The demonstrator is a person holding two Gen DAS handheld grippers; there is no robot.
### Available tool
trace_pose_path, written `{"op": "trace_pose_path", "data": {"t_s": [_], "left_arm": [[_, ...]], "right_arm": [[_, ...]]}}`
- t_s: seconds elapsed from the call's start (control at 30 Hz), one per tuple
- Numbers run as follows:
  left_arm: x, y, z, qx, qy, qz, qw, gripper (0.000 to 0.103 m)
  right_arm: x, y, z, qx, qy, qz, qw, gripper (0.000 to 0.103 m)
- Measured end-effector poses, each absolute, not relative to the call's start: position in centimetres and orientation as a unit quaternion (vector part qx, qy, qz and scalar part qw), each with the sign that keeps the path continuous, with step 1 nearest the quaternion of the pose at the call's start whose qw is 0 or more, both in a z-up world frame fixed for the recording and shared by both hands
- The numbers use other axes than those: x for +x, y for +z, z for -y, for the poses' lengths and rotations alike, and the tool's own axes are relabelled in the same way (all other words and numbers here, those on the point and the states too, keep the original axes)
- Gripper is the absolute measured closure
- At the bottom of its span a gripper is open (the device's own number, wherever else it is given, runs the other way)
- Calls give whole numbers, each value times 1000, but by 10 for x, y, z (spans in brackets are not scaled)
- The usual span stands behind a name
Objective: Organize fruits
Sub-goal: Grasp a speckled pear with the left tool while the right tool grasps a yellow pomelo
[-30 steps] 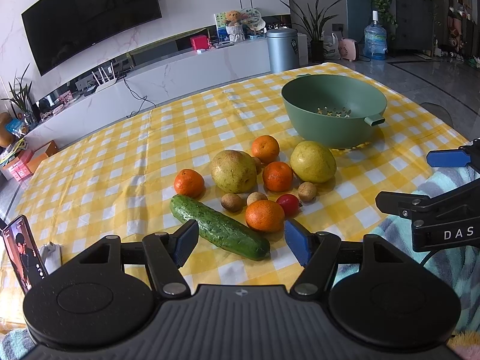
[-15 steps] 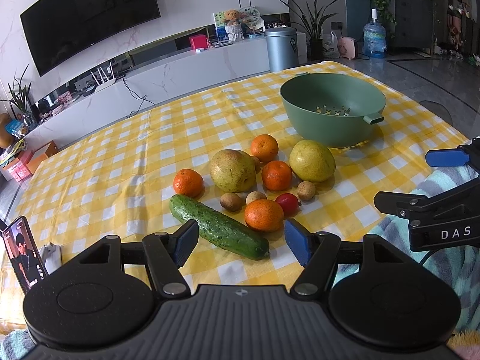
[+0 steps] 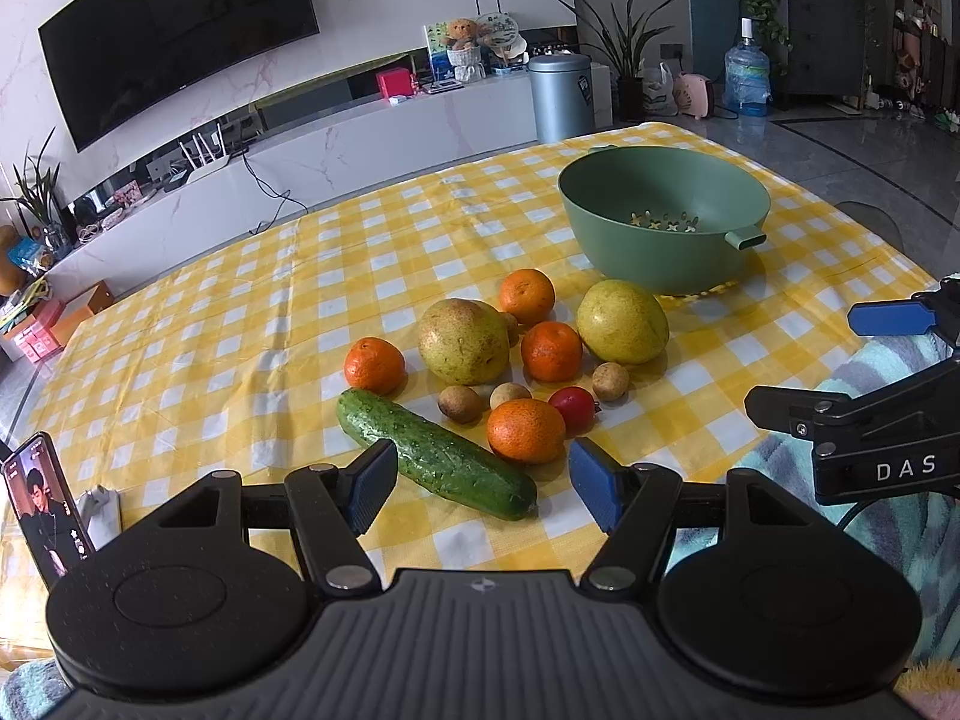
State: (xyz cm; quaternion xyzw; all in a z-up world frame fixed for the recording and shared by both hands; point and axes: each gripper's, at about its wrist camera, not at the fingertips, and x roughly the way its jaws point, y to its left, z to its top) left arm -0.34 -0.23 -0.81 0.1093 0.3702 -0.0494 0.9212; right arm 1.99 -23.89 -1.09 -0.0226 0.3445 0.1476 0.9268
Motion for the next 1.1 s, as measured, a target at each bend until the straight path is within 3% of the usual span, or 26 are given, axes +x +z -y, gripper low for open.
{"op": "trace_pose_path", "data": {"t_s": [0.63, 0.87, 1.1], "left_arm": [[42, 5, -20, 42, -85, -377, 921, 29], [73, 4, -20, 38, -77, -388, 918, 36], [109, -5, -22, 13, -68, -407, 911, 42]], "right_arm": [[56, -8, 238, 50, 173, -347, 920, 7], [98, -11, 222, 35, 192, -365, 910, 13], [134, -15, 205, 15, 204, -382, 901, 26]]}}
